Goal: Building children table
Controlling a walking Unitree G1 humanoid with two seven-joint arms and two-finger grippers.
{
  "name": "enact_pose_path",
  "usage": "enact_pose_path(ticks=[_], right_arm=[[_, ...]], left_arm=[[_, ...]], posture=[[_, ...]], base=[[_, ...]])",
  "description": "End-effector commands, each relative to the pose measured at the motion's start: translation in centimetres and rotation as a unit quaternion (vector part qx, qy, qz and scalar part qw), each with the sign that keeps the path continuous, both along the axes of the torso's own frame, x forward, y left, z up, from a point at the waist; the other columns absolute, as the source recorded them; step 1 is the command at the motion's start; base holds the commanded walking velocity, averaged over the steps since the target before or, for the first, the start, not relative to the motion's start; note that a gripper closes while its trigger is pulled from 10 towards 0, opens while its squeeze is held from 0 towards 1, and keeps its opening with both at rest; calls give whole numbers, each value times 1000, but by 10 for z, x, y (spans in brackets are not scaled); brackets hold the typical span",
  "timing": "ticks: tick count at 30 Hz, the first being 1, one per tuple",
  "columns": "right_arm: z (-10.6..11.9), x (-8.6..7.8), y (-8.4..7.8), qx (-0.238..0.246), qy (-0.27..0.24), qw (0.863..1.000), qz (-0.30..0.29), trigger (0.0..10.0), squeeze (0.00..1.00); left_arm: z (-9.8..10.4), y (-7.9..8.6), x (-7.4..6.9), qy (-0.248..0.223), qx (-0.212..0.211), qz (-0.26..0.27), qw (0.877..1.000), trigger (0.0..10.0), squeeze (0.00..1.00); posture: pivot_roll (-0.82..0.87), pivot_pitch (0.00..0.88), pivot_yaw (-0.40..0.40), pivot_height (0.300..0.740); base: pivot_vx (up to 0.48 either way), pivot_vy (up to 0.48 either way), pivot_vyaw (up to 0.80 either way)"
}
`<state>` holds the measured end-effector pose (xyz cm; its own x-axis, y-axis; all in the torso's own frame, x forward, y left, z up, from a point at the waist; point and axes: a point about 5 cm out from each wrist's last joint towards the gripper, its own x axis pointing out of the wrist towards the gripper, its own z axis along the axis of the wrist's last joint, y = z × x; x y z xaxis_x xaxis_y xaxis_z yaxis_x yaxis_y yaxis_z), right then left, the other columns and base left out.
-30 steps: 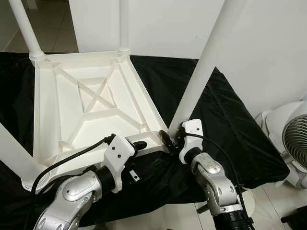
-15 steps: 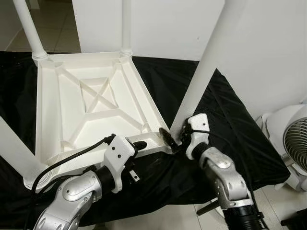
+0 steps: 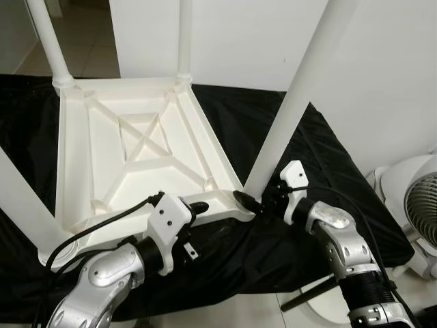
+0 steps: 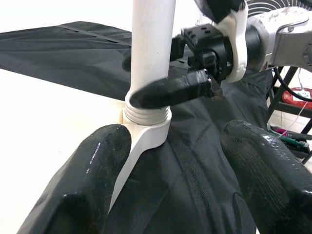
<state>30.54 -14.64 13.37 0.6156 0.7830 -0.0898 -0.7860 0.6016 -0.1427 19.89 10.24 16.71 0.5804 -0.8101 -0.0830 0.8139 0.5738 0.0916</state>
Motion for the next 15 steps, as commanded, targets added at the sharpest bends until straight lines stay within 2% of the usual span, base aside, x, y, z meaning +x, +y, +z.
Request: enact_pose_path(ticks=[1,2,9,15], right_arm=[[-1,2,-2,-6,0,1000,15,4157,0],[-3,5,-3,-11,1,1000,22,0,0],[-7,11,-6,-23,5,999,37,0,0],[-11,9,-6,-3,11,999,39,0,0]], left_arm=[[2,-1,-1,-2,0,9,1000,10000,0],[2,-1,-1,-1,1,10,1000,10000,0],[2,1,-2,0,4,13,1000,10000,0],[2,2,-4,1,4,16,1000,10000,0]], posture=[[196,5,-92,740],[198,5,-93,740],[213,7,-98,740],[214,7,-102,740]], base=[[0,0,0],[0,0,0],[0,0,0],[0,0,0]])
